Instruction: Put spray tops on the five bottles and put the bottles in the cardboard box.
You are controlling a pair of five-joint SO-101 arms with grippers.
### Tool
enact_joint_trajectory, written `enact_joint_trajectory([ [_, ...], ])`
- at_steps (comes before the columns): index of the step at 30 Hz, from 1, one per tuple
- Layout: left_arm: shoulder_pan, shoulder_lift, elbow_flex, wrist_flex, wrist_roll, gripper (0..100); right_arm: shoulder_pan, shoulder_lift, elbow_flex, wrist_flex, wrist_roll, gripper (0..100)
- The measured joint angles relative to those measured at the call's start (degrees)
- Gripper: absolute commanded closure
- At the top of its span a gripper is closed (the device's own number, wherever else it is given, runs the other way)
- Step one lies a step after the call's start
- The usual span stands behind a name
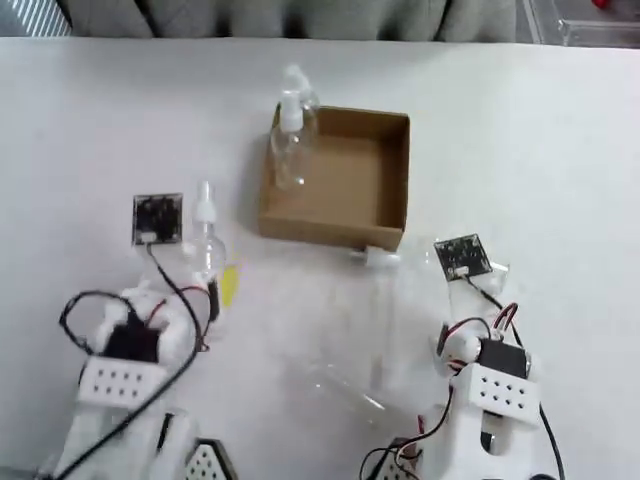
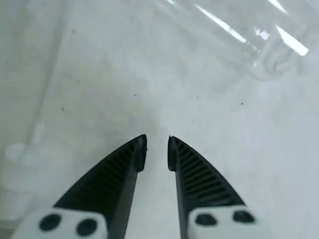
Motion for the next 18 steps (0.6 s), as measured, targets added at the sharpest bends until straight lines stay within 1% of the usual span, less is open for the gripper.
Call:
enact_joint_trajectory([
  [3,0.00,12.57,-4.04,0.00,0.00,98,0.00,0.00,0.00,0.00,0.00,95.0],
  [6,0.00,21.27,-7.21,0.00,0.00,98,0.00,0.00,0.00,0.00,0.00,95.0],
  [8,0.00,25.41,-8.00,0.00,0.00,93,0.00,0.00,0.00,0.00,0.00,95.0],
  [10,0.00,28.40,-8.35,0.00,-0.88,85,0.00,0.00,0.00,0.00,0.00,95.0],
  [13,0.00,31.65,-8.53,0.00,-6.24,75,0.00,0.00,0.00,0.00,0.00,95.0],
  [18,0.00,32.53,-8.53,0.00,-7.74,71,0.00,0.00,0.00,0.00,0.00,95.0],
])
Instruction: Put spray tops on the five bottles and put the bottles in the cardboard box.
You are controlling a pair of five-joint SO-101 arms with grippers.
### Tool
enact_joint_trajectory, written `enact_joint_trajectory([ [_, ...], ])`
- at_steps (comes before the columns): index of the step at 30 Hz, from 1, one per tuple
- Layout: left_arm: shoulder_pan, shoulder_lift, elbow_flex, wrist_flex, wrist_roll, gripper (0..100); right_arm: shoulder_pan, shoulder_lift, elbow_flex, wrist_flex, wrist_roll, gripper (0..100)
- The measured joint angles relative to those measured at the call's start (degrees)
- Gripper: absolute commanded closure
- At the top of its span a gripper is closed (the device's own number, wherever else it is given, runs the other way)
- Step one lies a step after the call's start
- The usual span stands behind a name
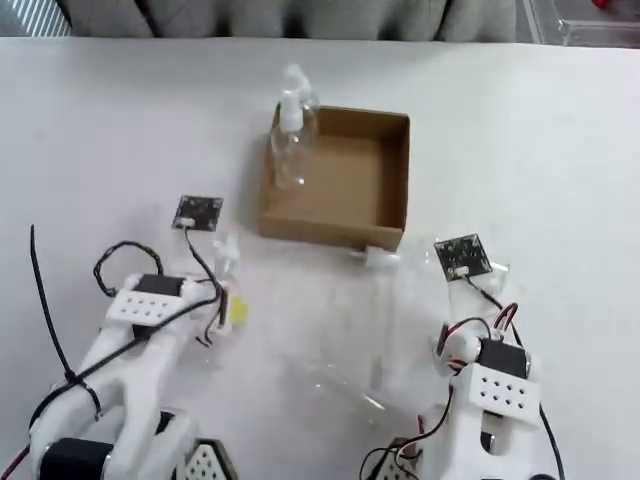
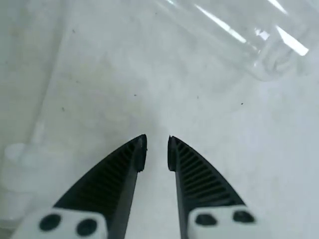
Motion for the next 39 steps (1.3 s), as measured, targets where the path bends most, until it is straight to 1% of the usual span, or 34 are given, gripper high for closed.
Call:
enact_joint_trajectory([
  [4,0.00,0.00,-0.88,0.00,-0.97,65,0.00,0.00,0.00,0.00,0.00,95.0],
  [7,0.00,0.00,-2.11,0.44,-4.57,63,0.00,0.00,0.00,0.00,0.00,95.0],
  [12,0.00,0.00,-6.42,4.66,-7.12,64,0.00,0.00,0.00,0.00,0.00,95.0],
  [17,0.00,0.53,-13.27,11.43,-10.29,64,0.00,0.00,0.00,0.00,0.09,95.0],
  [20,0.00,0.53,-16.00,13.10,-11.08,64,0.00,0.00,0.00,0.00,0.09,95.0],
  [24,0.00,0.79,-16.53,13.71,-11.34,64,0.00,0.00,0.00,0.00,0.09,95.0],
  [27,0.00,4.31,-17.49,13.89,-11.34,64,0.00,0.00,0.00,0.00,0.09,95.0],
  [34,0.00,16.70,-22.68,13.89,-11.25,72,0.00,0.00,0.00,0.00,0.09,94.9],
  [39,0.00,17.14,-22.77,13.89,-11.25,72,0.00,0.00,0.00,0.00,0.09,94.9],
])
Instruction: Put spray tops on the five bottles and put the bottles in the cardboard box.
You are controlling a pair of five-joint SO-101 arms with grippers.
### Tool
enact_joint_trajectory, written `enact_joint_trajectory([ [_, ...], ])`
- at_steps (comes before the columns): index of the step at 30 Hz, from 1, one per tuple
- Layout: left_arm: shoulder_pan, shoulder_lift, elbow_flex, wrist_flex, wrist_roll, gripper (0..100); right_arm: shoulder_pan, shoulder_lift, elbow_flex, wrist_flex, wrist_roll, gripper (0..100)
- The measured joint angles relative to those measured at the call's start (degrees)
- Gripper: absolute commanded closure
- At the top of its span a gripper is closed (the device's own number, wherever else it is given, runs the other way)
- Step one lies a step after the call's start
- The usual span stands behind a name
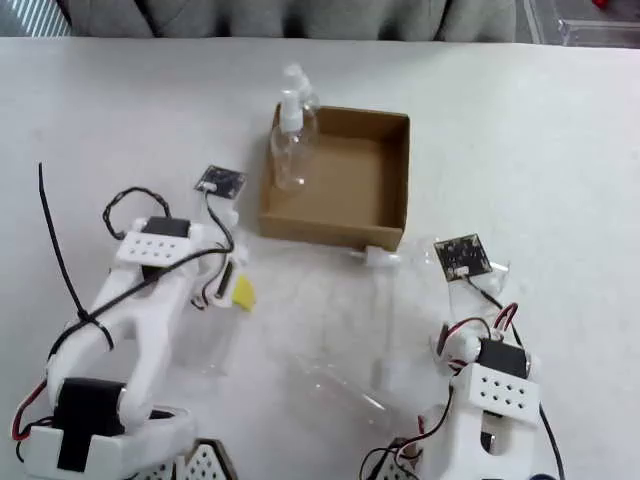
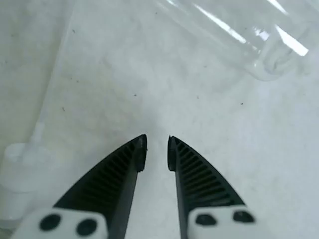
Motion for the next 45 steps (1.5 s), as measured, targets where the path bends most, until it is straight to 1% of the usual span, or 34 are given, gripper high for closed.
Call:
enact_joint_trajectory([
  [6,0.00,0.18,0.00,0.00,0.00,73,0.00,0.00,0.70,0.00,0.00,94.8],
  [8,0.00,0.44,0.00,0.00,0.00,75,0.00,0.00,0.70,0.00,0.00,94.8],
  [10,0.00,0.53,0.00,0.00,0.00,82,0.00,0.00,0.70,0.00,0.00,94.9],
  [13,0.09,0.53,0.09,0.00,0.09,98,0.00,0.00,0.70,0.00,0.00,94.9],
  [14,0.26,0.53,0.44,-0.09,0.09,99,0.00,0.00,0.70,0.00,0.00,94.9],
  [16,0.88,0.44,0.88,-0.35,0.09,95,0.00,0.00,0.70,0.00,0.00,95.0],
  [19,1.14,0.35,0.97,-0.35,0.09,98,0.00,0.00,0.70,0.00,0.00,95.0],
  [27,1.14,0.35,0.44,-0.18,0.09,98,0.00,0.00,0.70,0.00,0.00,95.0],
  [32,1.14,0.44,-0.09,0.00,3.87,98,0.00,0.00,0.70,0.00,0.00,95.0],
  [38,0.53,0.44,-0.09,0.00,5.10,98,0.00,0.00,0.70,0.00,0.00,95.0],
  [45,-2.11,0.44,-0.09,-4.31,8.79,98,0.00,0.00,0.70,0.00,0.00,95.0],
])
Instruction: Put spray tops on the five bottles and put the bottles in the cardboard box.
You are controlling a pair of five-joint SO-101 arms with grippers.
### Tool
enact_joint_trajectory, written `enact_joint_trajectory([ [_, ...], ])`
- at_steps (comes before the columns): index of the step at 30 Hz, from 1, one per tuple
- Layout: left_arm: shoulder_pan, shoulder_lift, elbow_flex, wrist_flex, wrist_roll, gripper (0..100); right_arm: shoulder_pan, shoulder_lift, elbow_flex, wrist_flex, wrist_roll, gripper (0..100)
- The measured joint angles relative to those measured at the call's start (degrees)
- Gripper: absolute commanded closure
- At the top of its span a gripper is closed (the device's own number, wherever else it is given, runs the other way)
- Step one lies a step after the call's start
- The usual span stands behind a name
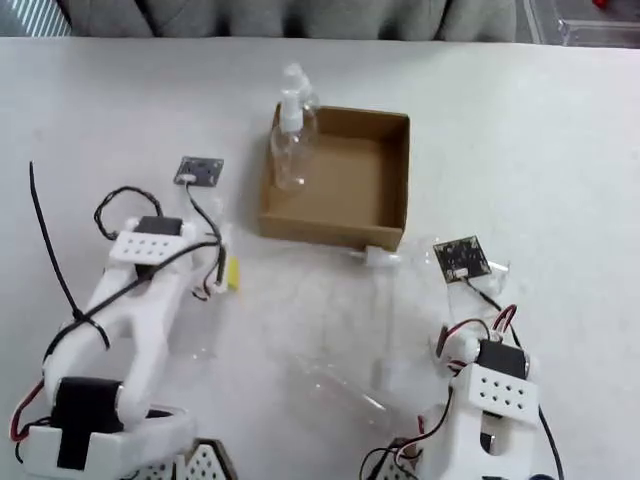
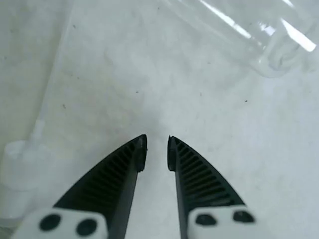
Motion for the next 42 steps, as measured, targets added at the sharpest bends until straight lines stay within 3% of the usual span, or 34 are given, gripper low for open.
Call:
enact_joint_trajectory([
  [32,-1.49,0.09,0.09,-6.33,2.64,98,0.44,0.00,0.00,0.00,0.09,94.9],
  [42,-3.16,0.00,-5.71,3.69,2.90,98,0.88,0.00,0.00,0.00,0.18,95.0],
])
